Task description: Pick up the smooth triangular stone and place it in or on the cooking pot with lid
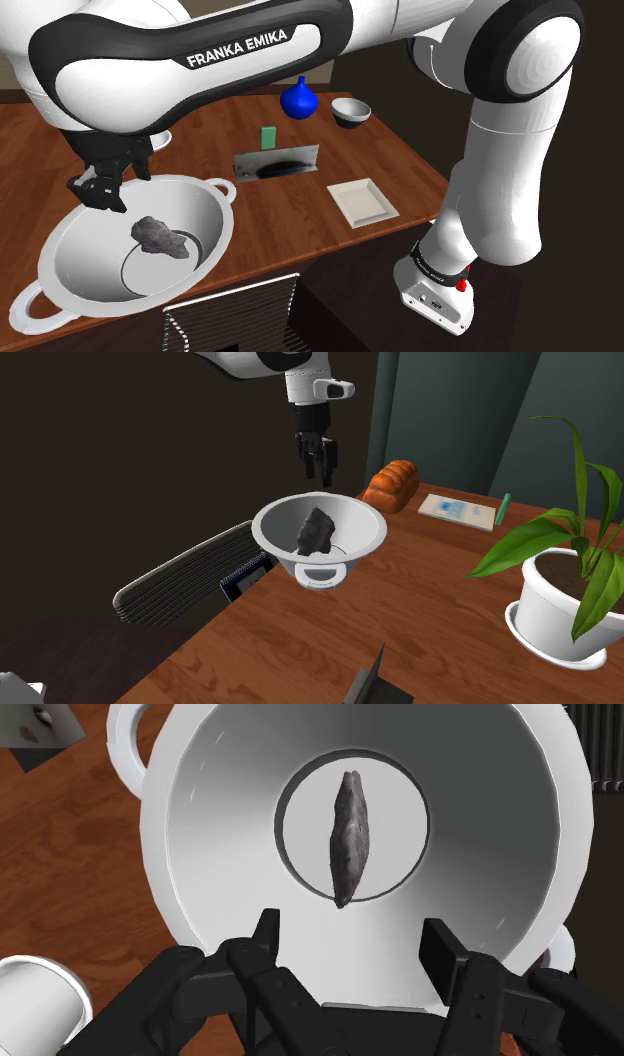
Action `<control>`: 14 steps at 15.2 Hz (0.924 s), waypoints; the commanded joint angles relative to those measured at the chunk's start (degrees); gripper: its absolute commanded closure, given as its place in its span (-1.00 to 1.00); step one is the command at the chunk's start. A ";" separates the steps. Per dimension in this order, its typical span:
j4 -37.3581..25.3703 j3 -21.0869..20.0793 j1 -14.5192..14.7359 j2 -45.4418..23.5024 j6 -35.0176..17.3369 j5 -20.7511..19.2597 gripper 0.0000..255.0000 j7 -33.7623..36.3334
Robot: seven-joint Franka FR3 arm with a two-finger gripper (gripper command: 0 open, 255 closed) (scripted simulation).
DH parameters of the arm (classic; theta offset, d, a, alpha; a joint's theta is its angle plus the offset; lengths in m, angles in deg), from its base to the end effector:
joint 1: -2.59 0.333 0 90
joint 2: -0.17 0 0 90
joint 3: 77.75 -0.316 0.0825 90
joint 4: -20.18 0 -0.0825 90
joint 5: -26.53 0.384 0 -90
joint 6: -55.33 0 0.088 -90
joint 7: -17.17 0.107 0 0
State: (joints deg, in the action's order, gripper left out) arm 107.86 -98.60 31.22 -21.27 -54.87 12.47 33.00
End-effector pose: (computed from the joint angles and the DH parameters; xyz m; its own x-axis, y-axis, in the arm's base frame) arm 0.4721 0.4768 0.4576 0.7977 0.5991 0.0686 0.5934 -0.8001 0.0877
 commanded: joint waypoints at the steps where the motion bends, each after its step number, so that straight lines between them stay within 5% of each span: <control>1: 0.00 0.00 0.00 0.00 0.00 0.00 -1.00 0.00; 4: 0.00 0.00 0.00 0.00 0.00 0.00 -1.00 0.00; 8: -5.73 -0.44 0.58 1.07 6.70 0.66 -1.00 -0.59; 14: -5.73 -0.45 0.58 1.07 6.70 0.66 -1.00 -0.59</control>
State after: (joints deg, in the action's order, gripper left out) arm 102.15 -99.04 31.80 -20.22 -48.21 13.12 32.40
